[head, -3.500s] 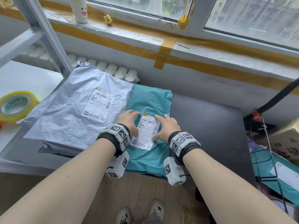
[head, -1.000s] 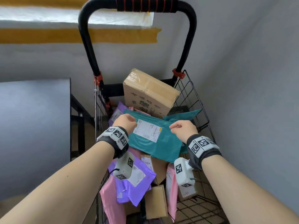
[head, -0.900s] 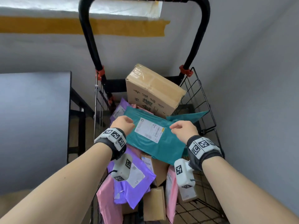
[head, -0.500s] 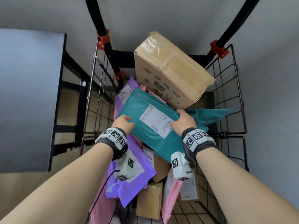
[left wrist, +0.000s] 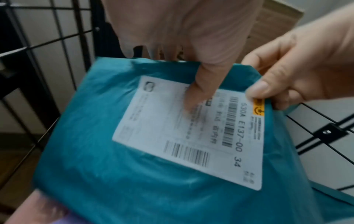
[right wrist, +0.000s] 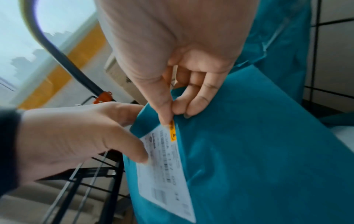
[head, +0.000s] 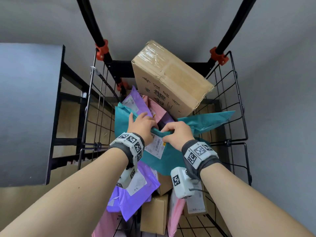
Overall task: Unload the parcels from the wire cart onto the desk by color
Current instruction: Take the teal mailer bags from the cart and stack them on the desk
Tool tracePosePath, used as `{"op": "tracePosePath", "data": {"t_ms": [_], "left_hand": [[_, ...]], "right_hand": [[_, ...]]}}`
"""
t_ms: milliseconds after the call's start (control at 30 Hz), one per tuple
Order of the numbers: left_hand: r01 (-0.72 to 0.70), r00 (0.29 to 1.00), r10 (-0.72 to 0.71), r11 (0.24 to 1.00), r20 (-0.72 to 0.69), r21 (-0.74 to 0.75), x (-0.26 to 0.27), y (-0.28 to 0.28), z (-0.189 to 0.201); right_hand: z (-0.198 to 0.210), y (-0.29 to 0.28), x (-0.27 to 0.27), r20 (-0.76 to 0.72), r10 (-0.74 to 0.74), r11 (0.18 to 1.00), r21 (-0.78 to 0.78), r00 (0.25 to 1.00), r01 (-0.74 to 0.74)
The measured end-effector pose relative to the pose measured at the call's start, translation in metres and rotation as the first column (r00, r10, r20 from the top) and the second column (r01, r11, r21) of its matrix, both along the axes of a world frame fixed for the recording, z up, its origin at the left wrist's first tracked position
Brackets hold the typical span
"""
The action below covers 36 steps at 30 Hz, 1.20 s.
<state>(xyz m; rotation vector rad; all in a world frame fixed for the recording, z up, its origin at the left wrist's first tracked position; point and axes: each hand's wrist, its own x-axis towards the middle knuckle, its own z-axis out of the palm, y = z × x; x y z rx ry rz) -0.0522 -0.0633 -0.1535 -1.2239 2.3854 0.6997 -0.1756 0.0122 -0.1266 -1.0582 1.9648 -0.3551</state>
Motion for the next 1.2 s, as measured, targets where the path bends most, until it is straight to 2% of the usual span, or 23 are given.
{"op": "tracePosePath", "data": {"t_ms": [100, 167, 333, 433, 533, 567, 633, 733, 800, 900, 967, 1067, 1200], "left_hand": [[0.049, 0.996, -0.053, 0.998, 0.072, 0.051, 0.003, 0.0, 0.018], [0.051, 0.996, -0.056, 0.996, 0.067, 0.077, 0.011, -0.001, 0.031], [-0.156, 0.98, 0.168, 0.981, -0.104, 0.114, 0.036, 0.008, 0.065], [-0.3, 0.906, 0.304, 0.952, -0.294, 0.061, 0.047, 0.012, 0.094], [-0.424, 0.782, 0.413, 0.901, -0.467, 0.088, 0.061, 0.008, 0.122], [-0.449, 0.741, 0.435, 0.887, -0.512, 0.104, 0.067, 0.007, 0.131], [-0.512, 0.62, 0.503, 0.841, -0.602, 0.176, 0.08, 0.009, 0.15], [-0.567, 0.384, 0.631, 0.737, -0.674, 0.368, 0.099, 0.019, 0.18], [-0.555, 0.278, 0.689, 0.684, -0.669, 0.474, 0.113, 0.026, 0.194], [-0.549, 0.217, 0.75, 0.623, -0.624, 0.558, 0.139, 0.033, 0.209], [-0.536, 0.19, 0.777, 0.595, -0.601, 0.599, 0.154, 0.035, 0.214], [-0.462, 0.159, 0.789, 0.591, -0.594, 0.661, 0.163, 0.043, 0.224], [-0.431, 0.167, 0.785, 0.602, -0.596, 0.672, 0.179, 0.055, 0.224]], "right_hand": [[0.015, 0.003, 0.002, 0.018, 0.01, 1.0, -0.03, 1.0, -0.01], [0.026, 0.008, 0.001, 0.013, -0.044, 0.994, -0.098, 0.999, 0.045], [0.056, 0.018, -0.012, 0.014, -0.355, 0.896, -0.282, 0.935, 0.344], [0.077, 0.025, -0.024, -0.008, -0.503, 0.824, -0.307, 0.864, 0.476], [0.101, 0.033, -0.038, 0.008, -0.638, 0.734, -0.297, 0.77, 0.611], [0.107, 0.036, -0.041, 0.002, -0.646, 0.729, -0.295, 0.763, 0.618], [0.114, 0.037, -0.04, 0.007, -0.577, 0.786, -0.266, 0.817, 0.558], [0.117, 0.028, -0.015, 0.192, -0.398, 0.879, -0.201, 0.897, 0.433], [0.125, 0.019, 0.015, 0.281, -0.292, 0.913, -0.204, 0.914, 0.354], [0.142, 0.009, 0.058, 0.363, -0.183, 0.93, -0.238, 0.914, 0.281], [0.152, 0.007, 0.077, 0.351, -0.192, 0.92, -0.259, 0.916, 0.293], [0.158, 0.011, 0.086, 0.427, -0.207, 0.9, -0.269, 0.88, 0.342], [0.159, 0.028, 0.097, 0.535, -0.248, 0.878, -0.228, 0.808, 0.421]]}}
